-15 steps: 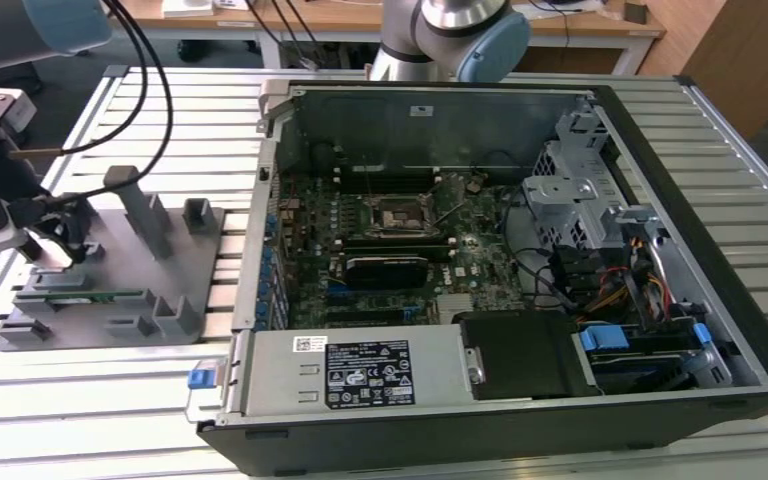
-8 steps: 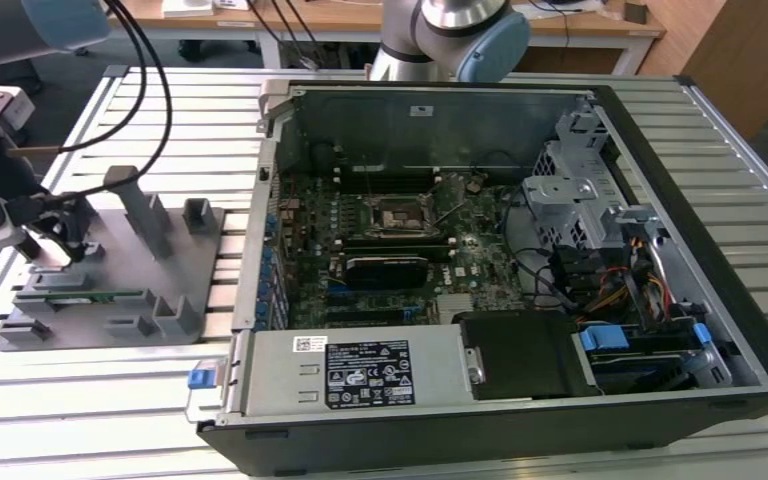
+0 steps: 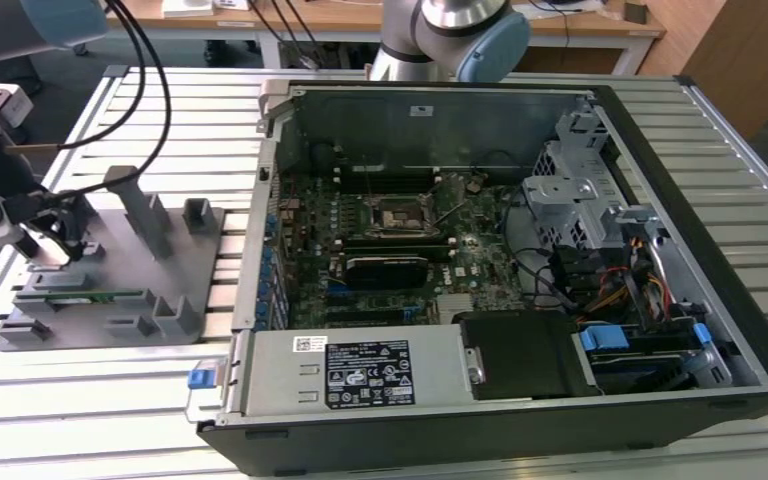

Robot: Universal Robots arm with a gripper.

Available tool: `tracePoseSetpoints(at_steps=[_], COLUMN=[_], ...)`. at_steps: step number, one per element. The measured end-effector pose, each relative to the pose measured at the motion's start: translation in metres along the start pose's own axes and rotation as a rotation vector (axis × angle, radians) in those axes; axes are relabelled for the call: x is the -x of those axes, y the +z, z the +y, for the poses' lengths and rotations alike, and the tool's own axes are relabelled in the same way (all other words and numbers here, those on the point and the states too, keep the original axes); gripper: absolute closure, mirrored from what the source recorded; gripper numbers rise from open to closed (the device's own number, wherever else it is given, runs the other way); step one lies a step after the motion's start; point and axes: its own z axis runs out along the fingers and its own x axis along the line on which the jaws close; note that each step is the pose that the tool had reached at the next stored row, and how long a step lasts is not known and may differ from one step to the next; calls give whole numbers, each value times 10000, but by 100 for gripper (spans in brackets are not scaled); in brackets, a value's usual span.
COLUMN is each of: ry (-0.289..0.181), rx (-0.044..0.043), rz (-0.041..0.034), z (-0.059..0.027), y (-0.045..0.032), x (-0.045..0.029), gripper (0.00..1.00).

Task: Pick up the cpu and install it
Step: 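Pick up the cpu and move it towards the insertion slot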

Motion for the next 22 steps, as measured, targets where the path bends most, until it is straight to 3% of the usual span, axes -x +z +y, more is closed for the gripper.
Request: tracePoseSetpoints(at_steps=[22], ry=[0], rx=[0], rz=[-5], z=[5], y=[-121], x=[-6], gripper=[46])
